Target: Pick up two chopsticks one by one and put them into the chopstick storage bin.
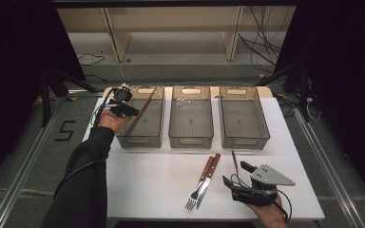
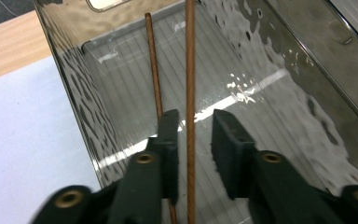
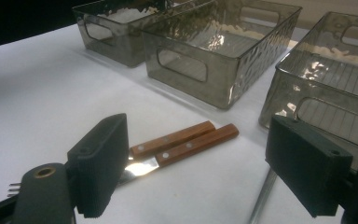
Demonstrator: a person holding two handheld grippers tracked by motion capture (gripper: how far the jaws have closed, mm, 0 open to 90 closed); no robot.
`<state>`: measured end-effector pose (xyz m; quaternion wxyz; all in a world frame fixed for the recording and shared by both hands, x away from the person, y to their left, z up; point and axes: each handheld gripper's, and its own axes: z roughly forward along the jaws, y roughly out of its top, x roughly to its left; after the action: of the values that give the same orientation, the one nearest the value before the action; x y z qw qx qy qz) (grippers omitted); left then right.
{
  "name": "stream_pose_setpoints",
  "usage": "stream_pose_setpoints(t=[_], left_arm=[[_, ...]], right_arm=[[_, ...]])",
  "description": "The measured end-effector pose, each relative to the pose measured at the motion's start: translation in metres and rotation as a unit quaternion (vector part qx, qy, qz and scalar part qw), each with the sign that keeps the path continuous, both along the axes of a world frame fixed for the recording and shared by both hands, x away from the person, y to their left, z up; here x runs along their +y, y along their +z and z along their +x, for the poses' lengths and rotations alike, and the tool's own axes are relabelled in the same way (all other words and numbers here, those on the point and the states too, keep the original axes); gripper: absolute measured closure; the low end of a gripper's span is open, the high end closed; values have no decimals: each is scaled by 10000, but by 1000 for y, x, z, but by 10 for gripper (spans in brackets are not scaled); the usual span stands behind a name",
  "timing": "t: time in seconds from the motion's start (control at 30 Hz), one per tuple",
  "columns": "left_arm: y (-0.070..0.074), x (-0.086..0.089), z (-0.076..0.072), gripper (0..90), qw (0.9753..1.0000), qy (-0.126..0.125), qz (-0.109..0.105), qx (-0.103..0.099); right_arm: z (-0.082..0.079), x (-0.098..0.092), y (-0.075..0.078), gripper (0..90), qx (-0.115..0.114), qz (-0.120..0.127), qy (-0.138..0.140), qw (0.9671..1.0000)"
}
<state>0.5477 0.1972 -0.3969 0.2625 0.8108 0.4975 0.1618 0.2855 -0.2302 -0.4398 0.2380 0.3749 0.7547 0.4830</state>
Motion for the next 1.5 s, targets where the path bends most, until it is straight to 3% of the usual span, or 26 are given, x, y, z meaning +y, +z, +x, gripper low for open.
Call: stream_pose_setpoints(t=[0.13, 0.2, 0.57, 0.6, 0.7, 0.8, 0.9, 0.93, 1.13, 1.33, 1.5], left_arm=[[7, 3, -4, 550, 9992, 118, -388, 17], [12, 2, -8, 473, 9991, 94, -415, -22], [43, -4, -43, 264, 9956, -4, -917, -192], [48, -6, -53, 248, 9950, -34, -979, -217], [51, -6, -64, 225, 9940, -83, -1061, -260], [55, -4, -88, 218, 9906, -200, -1294, -399], [56, -4, -99, 215, 9896, -242, -1330, -491], [55, -4, -111, 213, 9888, -296, -1362, -541], [50, -4, -144, 201, 9859, -377, -1463, -714], [45, -1, -165, 182, 9828, -449, -1528, -931], [41, 2, -174, 178, 9802, -467, -1647, -995]], right_arm=[[0, 0, 0, 220, 13, -6, -13, 10000], [0, 0, 0, 220, 16, -12, -3, 10000], [0, 0, 0, 220, 38, -22, 12, 10000], [0, 1, 0, 220, 45, -35, 7, 10000], [0, 0, 0, 220, 48, -34, 11, 10000], [1, 0, -1, 220, 61, -19, 9, 10000], [1, 0, -1, 220, 74, -29, 15, 10000], [1, 0, -1, 220, 77, -27, 18, 10000], [3, 0, -2, 220, 123, -57, -16, 9999], [3, 0, -3, 221, 199, -134, -82, 9997], [4, 0, -3, 222, 224, -133, -128, 9996]])
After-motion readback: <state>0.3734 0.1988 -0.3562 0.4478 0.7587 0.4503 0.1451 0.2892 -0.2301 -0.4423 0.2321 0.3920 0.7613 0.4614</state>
